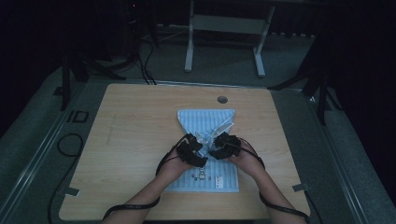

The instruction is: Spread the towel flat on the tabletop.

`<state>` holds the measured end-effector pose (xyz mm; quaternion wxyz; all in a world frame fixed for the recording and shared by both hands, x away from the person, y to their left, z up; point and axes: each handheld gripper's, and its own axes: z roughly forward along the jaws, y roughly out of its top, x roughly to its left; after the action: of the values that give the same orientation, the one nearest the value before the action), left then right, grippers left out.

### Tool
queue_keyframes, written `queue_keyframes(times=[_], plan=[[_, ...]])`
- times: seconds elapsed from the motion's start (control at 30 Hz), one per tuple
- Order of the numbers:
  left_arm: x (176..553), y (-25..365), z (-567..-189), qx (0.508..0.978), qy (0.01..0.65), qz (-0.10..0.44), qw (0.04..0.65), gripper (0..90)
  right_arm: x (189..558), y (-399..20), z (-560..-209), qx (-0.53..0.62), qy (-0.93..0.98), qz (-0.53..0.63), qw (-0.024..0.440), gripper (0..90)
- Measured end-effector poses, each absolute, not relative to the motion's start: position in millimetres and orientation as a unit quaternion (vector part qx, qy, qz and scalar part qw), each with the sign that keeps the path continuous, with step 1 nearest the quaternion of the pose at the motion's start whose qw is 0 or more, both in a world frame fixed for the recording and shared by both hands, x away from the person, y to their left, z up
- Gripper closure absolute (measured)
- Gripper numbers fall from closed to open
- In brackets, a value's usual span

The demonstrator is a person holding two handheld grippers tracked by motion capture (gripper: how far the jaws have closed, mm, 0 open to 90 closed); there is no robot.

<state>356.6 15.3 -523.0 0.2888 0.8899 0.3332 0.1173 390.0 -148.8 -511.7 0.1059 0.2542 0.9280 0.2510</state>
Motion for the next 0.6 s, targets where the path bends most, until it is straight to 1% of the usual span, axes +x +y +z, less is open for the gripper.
queue_keyframes(times=[0.07,0.13,0.17,0.2,0.23,0.27,0.3,0.33,0.37,0.4,0.43,0.5,0.6], plan=[[364,13,-528,0.885,0.351,0.127,0.279,35.3,392,-147,-514,0.256,0.929,0.247,0.101,56.7],[366,13,-529,0.884,0.354,0.127,0.278,37.1,393,-146,-516,0.263,0.928,0.246,0.098,57.6],[370,13,-532,0.878,0.366,0.126,0.280,39.8,394,-146,-519,0.270,0.927,0.240,0.097,63.4],[372,13,-534,0.879,0.366,0.128,0.277,40.9,395,-146,-520,0.269,0.928,0.239,0.099,63.9],[373,12,-536,0.880,0.364,0.127,0.277,42.6,395,-147,-520,0.271,0.926,0.243,0.095,68.6],[373,12,-537,0.879,0.363,0.133,0.280,47.4,395,-147,-520,0.271,0.926,0.243,0.096,72.5],[373,13,-537,0.878,0.363,0.136,0.281,53.3,396,-149,-519,0.270,0.926,0.243,0.099,78.3],[373,14,-537,0.875,0.364,0.132,0.290,58.3,396,-149,-519,0.271,0.926,0.243,0.098,80.9],[373,16,-536,0.873,0.365,0.127,0.298,70.0,395,-151,-517,0.275,0.924,0.246,0.096,86.2],[373,16,-536,0.873,0.365,0.127,0.298,77.3,395,-151,-517,0.275,0.924,0.246,0.096,86.2],[372,18,-532,0.872,0.365,0.117,0.306,83.8,395,-153,-515,0.273,0.924,0.248,0.102,89.2],[369,19,-527,0.876,0.355,0.112,0.307,86.1,393,-155,-513,0.271,0.925,0.246,0.098,89.4],[365,22,-521,0.875,0.350,0.102,0.319,86.5,390,-158,-510,0.269,0.925,0.248,0.099,89.5]])
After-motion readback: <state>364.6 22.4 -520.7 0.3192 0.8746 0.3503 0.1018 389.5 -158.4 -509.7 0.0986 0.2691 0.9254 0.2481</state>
